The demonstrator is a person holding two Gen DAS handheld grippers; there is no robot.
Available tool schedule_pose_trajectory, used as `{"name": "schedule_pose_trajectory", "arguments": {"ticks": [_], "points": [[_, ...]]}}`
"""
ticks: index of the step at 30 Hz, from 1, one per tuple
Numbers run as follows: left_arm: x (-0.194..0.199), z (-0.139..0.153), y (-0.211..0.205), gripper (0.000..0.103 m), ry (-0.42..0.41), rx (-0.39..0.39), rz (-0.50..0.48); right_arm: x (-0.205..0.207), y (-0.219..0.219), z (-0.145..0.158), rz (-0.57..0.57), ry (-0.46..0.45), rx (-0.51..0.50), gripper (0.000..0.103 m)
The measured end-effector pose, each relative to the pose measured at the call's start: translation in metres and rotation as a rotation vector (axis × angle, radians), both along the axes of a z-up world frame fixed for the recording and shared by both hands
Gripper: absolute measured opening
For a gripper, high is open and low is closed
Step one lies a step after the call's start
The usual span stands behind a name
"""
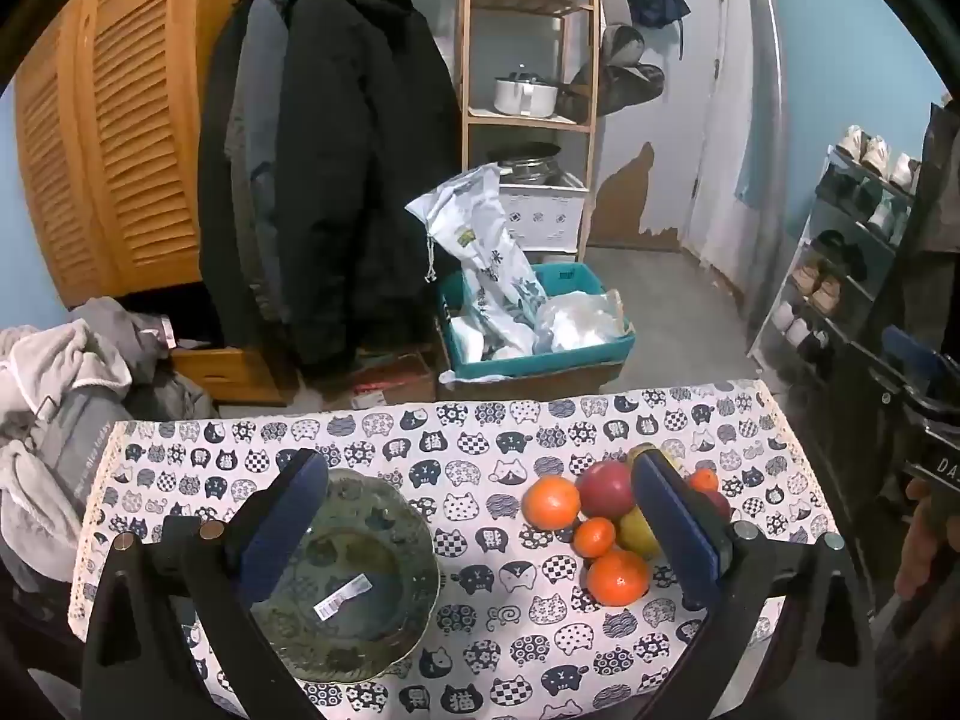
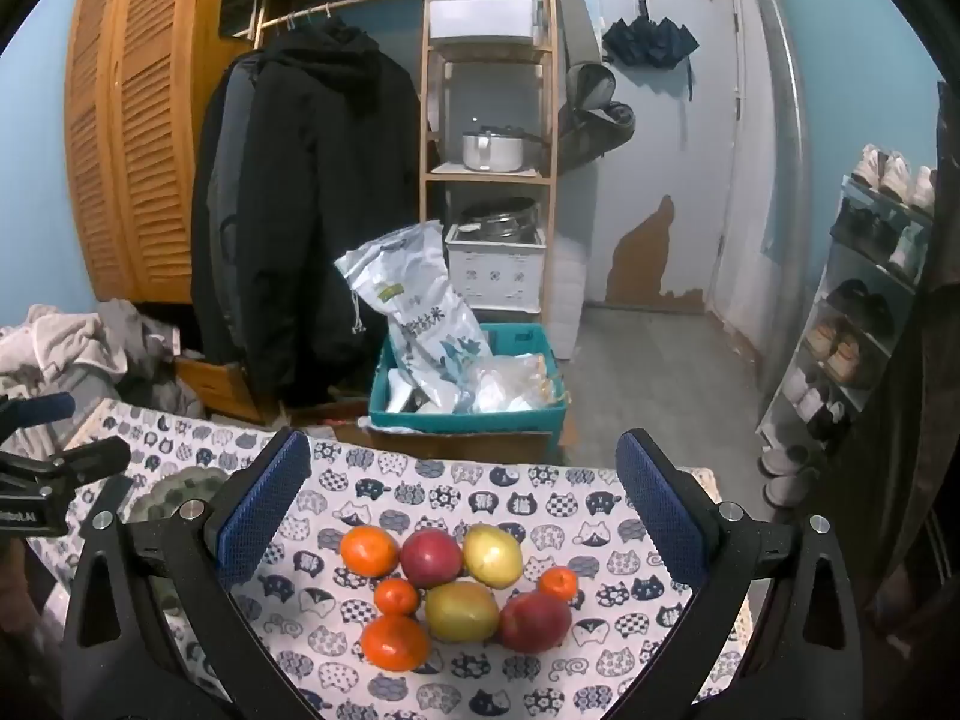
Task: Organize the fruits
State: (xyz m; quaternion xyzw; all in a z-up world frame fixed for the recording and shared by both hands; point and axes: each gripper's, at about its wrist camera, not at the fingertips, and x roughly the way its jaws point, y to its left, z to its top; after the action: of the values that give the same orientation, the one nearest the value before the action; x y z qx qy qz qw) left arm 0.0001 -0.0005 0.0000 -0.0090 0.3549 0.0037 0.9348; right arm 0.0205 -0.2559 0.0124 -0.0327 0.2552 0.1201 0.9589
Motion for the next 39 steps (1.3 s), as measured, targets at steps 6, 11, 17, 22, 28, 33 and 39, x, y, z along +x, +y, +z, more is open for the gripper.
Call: {"name": "schedule_pose_trajectory", "arguments": {"ticks": [6, 11, 17, 22, 28, 33, 39], "points": [[-0.002, 0.002, 0.003, 0.102, -0.013, -0.028, -0.016, 0.0, 0.001, -0.001, 0.002, 0.004, 0.004, 0.1], [0.003, 0.009, 0.0, 0.102, -0.005, -0.011, -0.016, 0.0, 0.001, 0.0, 0.009, 0.009, 0.003, 0.1], [-0.005, 0.001, 0.003, 0.102, -0.012, -0.018, 0.005, 0.0, 0.005, -0.003, 0.01, 0.019, 0.0, 0.1], [-0.005, -0.001, 0.005, 0.102, -0.001, -0.026, 0.008, 0.0, 0.004, -0.005, 0.008, 0.025, 0.002, 0.1], [-0.005, -0.002, 0.005, 0.102, -0.001, -0.022, 0.009, 0.001, 0.003, -0.005, 0.01, 0.033, 0.004, 0.1], [-0.004, -0.001, 0.005, 0.102, -0.004, -0.021, 0.009, 0.0, 0.005, -0.007, 0.017, 0.042, 0.002, 0.1], [-0.007, 0.001, 0.006, 0.102, -0.012, -0.026, 0.004, 0.0, 0.006, -0.006, 0.017, 0.042, 0.004, 0.1]]}}
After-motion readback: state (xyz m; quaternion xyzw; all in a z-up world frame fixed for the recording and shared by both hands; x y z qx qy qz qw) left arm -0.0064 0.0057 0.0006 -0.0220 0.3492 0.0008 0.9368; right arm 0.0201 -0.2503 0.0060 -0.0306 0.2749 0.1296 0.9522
